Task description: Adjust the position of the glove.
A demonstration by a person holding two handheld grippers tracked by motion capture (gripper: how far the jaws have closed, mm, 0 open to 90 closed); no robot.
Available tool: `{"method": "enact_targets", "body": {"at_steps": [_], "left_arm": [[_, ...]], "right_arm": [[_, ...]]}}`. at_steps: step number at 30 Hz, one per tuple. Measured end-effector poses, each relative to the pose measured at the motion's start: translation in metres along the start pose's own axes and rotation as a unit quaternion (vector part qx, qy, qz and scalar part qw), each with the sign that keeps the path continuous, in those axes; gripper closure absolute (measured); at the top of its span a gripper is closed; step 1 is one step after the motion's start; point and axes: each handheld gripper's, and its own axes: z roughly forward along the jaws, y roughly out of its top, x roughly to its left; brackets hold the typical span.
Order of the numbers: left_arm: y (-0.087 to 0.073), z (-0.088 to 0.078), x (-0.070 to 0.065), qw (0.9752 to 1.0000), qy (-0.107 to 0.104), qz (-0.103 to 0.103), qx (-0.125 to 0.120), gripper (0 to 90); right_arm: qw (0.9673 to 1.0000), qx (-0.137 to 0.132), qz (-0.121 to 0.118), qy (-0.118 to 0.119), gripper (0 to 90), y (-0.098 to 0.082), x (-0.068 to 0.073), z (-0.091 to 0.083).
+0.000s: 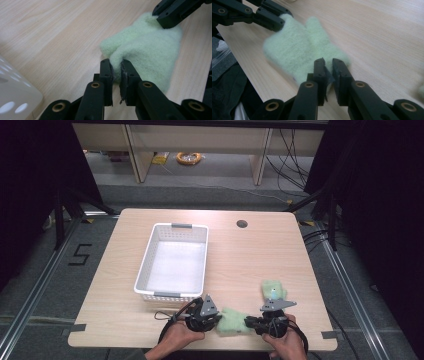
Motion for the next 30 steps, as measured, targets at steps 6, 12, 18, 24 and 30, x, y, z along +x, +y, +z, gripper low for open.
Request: {"method": "enact_targets", "body": {"at_steps": [6,12,18,24,30], "left_arm": [[-0.003,-0.002,0.003,1.0000,-0.003,0.004,0.008,77.2],[-0.004,-0.008,0.004,0.9999,-0.008,-0.012,0.004,65.9],[-0.005,-0.022,0.004,0.9996,-0.008,-0.025,-0.007,55.8],[-0.010,-0.039,0.000,0.9986,-0.015,-0.047,-0.018,48.2],[-0.019,-0.048,-0.001,0.9979,-0.018,-0.062,-0.011,40.2]], "right_arm": [[0.9999,0.008,-0.006,-0.005,77.1,-0.001,0.000,0.000],[0.9999,0.009,0.003,0.003,67.4,0.000,-0.001,-0.001],[0.9997,-0.022,0.002,-0.010,60.1,0.004,-0.002,-0.010],[0.9972,-0.050,-0.003,-0.054,57.6,0.006,-0.020,-0.029],[0.9943,-0.063,0.017,-0.084,57.6,0.008,-0.039,-0.041]]}}
